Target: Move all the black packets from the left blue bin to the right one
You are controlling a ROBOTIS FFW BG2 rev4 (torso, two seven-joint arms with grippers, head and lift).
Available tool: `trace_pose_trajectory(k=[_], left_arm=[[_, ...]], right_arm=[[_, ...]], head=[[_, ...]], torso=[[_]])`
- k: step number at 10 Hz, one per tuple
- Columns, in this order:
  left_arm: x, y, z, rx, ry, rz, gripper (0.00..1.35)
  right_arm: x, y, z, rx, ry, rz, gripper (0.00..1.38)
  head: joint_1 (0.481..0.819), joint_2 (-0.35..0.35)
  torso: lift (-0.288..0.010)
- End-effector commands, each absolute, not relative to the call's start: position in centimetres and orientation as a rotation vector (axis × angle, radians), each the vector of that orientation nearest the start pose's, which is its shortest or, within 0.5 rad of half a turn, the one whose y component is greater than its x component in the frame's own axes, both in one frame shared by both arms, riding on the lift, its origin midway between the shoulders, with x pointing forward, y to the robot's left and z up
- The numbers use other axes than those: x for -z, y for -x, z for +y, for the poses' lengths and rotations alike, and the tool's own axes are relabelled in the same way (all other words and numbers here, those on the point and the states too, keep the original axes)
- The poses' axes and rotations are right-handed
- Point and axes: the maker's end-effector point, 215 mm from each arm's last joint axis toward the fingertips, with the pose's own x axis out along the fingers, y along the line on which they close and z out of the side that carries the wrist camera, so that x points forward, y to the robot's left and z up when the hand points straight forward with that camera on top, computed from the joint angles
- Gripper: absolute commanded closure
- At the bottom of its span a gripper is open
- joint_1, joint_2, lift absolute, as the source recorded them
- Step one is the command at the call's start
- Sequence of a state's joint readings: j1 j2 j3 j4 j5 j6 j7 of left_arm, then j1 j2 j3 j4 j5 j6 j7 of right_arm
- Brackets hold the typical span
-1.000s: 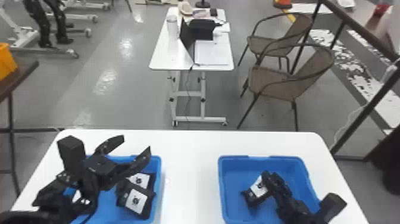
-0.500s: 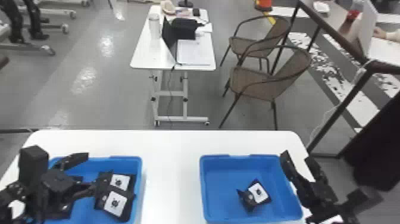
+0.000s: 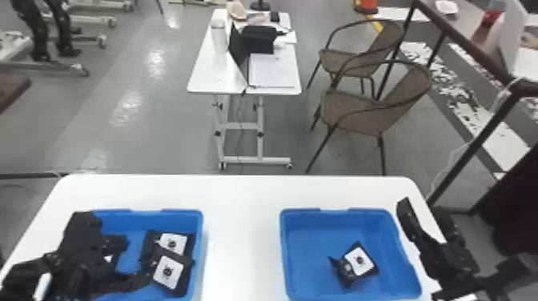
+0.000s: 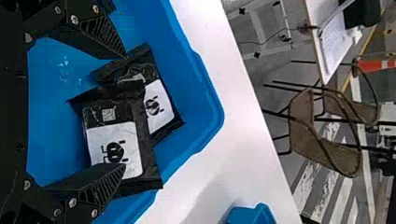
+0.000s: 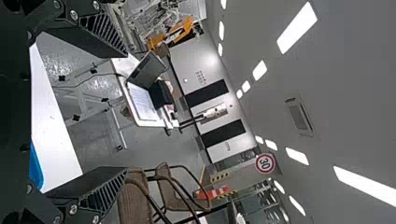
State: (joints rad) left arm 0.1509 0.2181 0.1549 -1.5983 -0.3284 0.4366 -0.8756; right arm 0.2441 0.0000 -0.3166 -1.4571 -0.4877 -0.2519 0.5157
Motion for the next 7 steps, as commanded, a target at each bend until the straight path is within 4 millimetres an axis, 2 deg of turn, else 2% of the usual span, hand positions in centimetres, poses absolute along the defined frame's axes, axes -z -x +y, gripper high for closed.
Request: trace_pose_trajectory(k=[1, 4, 7], left_arm=[[55.4, -45.2, 27.2, 0.630, -0.270, 0.753, 0.23], [57.8, -45.8, 25.8, 0.685, -0.277, 0.818, 0.23], [60.3, -44.2, 25.8, 0.702, -0.237, 0.911, 0.24]], right_arm=[[41.5, -47.2, -34.3, -0.064, -0.398, -0.079, 0.16], [41.6, -47.2, -34.3, -0.066, -0.404, -0.076, 0.16], [42.0, -47.1, -34.4, -0.061, -0.419, -0.074, 0.16]], head=[[0.695, -0.073], [0.695, -0.095], [0.695, -0.104]], torso=[[0.000], [0.000], [0.000]])
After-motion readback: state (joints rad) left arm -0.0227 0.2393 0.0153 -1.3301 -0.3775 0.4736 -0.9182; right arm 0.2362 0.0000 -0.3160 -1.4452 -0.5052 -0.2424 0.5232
